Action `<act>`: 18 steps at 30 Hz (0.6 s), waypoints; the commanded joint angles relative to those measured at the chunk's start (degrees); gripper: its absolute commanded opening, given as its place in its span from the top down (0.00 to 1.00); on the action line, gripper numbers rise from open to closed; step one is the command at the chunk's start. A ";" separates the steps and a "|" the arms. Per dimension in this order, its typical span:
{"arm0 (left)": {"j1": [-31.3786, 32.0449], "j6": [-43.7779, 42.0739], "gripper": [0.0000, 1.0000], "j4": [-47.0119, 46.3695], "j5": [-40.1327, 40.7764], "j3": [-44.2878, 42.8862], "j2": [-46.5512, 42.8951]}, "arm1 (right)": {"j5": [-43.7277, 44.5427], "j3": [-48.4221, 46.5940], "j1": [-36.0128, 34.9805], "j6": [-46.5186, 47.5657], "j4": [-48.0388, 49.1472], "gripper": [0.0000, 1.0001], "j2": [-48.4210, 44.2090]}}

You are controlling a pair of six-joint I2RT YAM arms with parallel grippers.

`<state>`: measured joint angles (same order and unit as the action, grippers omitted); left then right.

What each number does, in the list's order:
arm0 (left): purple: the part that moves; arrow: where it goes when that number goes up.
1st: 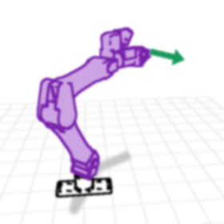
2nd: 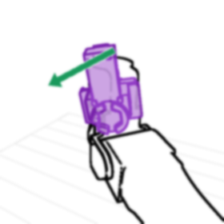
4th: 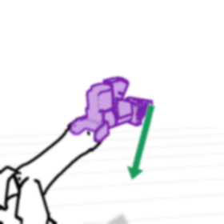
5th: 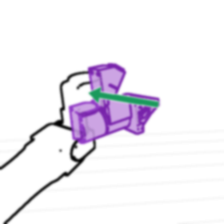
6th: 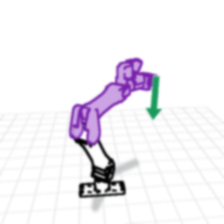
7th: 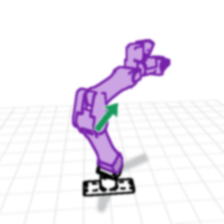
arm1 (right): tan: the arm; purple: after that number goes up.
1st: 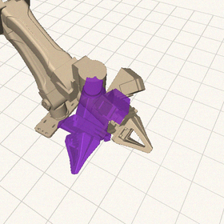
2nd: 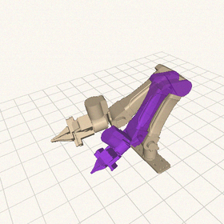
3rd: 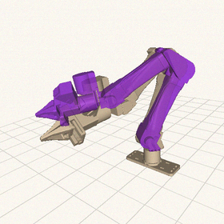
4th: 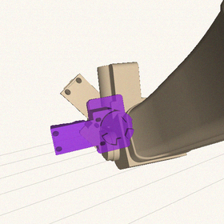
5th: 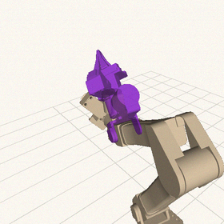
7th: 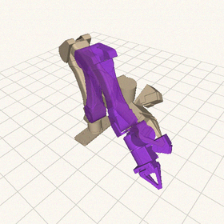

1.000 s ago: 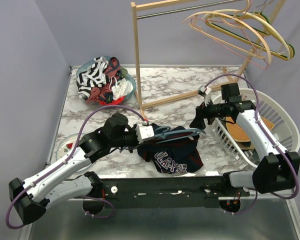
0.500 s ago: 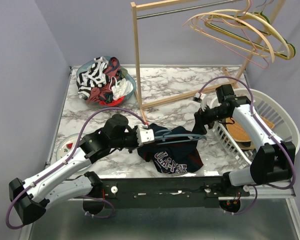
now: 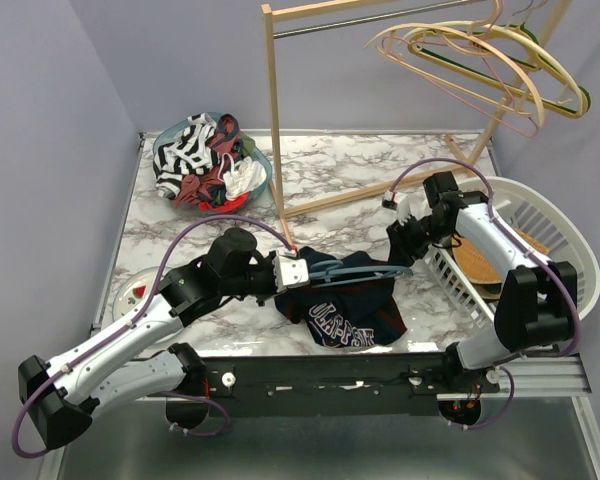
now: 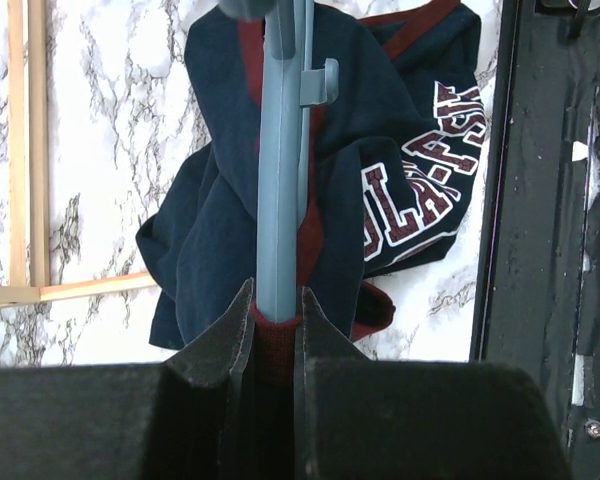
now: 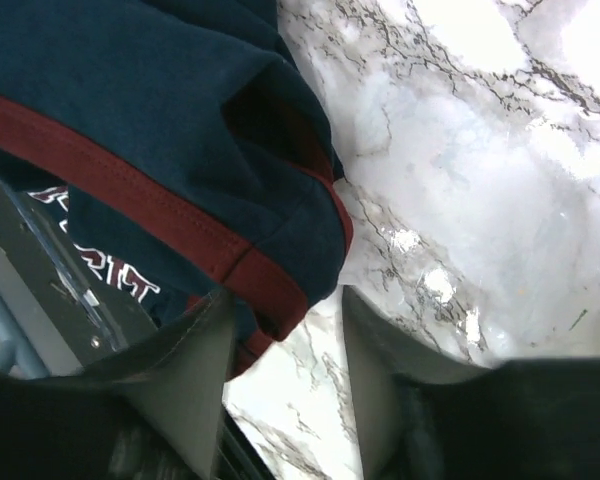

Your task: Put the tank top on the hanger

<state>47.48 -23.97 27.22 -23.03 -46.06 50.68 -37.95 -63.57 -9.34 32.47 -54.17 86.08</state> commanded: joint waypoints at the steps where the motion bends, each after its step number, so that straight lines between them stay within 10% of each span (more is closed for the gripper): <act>1: 0.15 -0.91 1.00 -1.21 -1.14 -0.34 -1.37 | 2.10 -0.68 -0.41 -1.88 1.70 0.60 2.68; 6: 0.06 -1.52 1.00 -1.73 2.10 0.18 -1.90 | 2.01 -1.81 -0.33 -2.41 1.70 0.98 0.85; 18: -0.02 0.24 1.00 -3.58 11.68 -0.96 -1.72 | -0.71 -7.97 3.01 -3.29 -1.28 1.00 -7.86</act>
<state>47.48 -24.18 26.09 -16.32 -46.06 49.60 -36.99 -68.84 -7.38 29.50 -53.58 79.96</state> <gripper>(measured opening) 0.152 0.011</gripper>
